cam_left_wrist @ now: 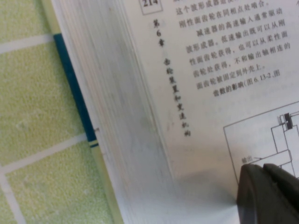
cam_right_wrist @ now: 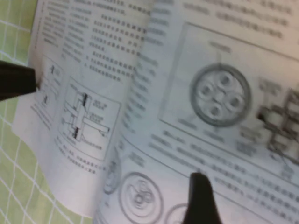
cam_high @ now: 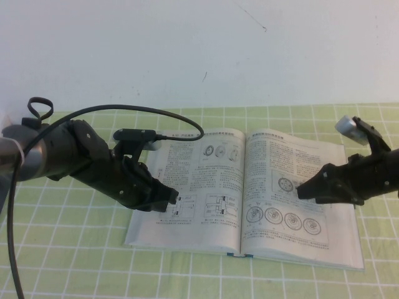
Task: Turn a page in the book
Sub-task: Open the closed book
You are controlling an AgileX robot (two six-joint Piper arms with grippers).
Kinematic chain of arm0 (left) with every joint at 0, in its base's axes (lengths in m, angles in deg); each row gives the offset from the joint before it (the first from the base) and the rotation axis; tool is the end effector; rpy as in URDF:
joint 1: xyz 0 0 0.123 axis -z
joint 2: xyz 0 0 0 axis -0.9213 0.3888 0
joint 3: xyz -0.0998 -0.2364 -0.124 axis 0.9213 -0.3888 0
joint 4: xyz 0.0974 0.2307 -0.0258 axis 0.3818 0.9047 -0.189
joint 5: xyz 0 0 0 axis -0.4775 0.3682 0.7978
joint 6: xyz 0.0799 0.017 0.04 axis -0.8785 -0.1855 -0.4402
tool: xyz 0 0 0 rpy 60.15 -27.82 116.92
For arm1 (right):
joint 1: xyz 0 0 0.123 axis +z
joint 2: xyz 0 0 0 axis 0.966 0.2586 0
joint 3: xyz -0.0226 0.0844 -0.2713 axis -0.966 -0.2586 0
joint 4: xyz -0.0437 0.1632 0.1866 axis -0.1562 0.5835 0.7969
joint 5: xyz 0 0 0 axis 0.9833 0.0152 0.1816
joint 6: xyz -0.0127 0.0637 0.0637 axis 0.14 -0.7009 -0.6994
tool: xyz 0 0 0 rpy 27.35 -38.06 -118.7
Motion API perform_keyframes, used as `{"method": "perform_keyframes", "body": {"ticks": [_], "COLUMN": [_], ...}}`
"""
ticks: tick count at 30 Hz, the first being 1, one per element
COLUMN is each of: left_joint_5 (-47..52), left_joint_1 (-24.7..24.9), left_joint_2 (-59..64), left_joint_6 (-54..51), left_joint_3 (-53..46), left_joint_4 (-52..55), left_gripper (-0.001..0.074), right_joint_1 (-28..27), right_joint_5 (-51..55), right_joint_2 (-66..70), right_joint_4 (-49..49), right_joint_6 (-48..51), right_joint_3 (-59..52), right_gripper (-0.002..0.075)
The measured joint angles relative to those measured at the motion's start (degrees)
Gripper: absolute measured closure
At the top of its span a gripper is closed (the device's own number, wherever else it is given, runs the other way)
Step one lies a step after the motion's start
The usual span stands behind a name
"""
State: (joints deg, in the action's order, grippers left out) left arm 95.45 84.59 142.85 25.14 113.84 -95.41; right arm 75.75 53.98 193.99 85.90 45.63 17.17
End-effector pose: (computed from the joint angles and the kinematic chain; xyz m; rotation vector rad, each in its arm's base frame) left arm 0.3478 -0.1411 0.1558 0.4353 2.6630 -0.5668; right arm 0.3520 0.0646 0.1240 -0.2061 2.6274 0.9904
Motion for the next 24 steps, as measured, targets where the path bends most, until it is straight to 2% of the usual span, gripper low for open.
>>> {"method": "perform_keyframes", "body": {"ticks": [7,12,24], "left_joint_5": [0.0,0.0,0.0], "left_joint_1": [0.0,0.0,0.0], "left_joint_2": [0.0,0.0,0.0], "left_joint_6": [0.0,0.0,0.2], "left_joint_3": [0.0,0.0,0.0], "left_joint_4": [-0.1,-0.1,-0.3], "left_gripper": [0.0738,0.0738,0.0739], "right_joint_1": [-1.4,-1.4,-0.6], "right_joint_5": [1.6,2.4,2.5], "right_joint_2": [-4.0,-3.3,-0.5], "right_joint_4": [-11.5,-21.0,-24.8], "right_joint_6": [-8.0,-14.0,-18.9], "right_joint_3": [7.1,7.6,7.6], "right_gripper": [0.0284,0.0284,0.0285]}}
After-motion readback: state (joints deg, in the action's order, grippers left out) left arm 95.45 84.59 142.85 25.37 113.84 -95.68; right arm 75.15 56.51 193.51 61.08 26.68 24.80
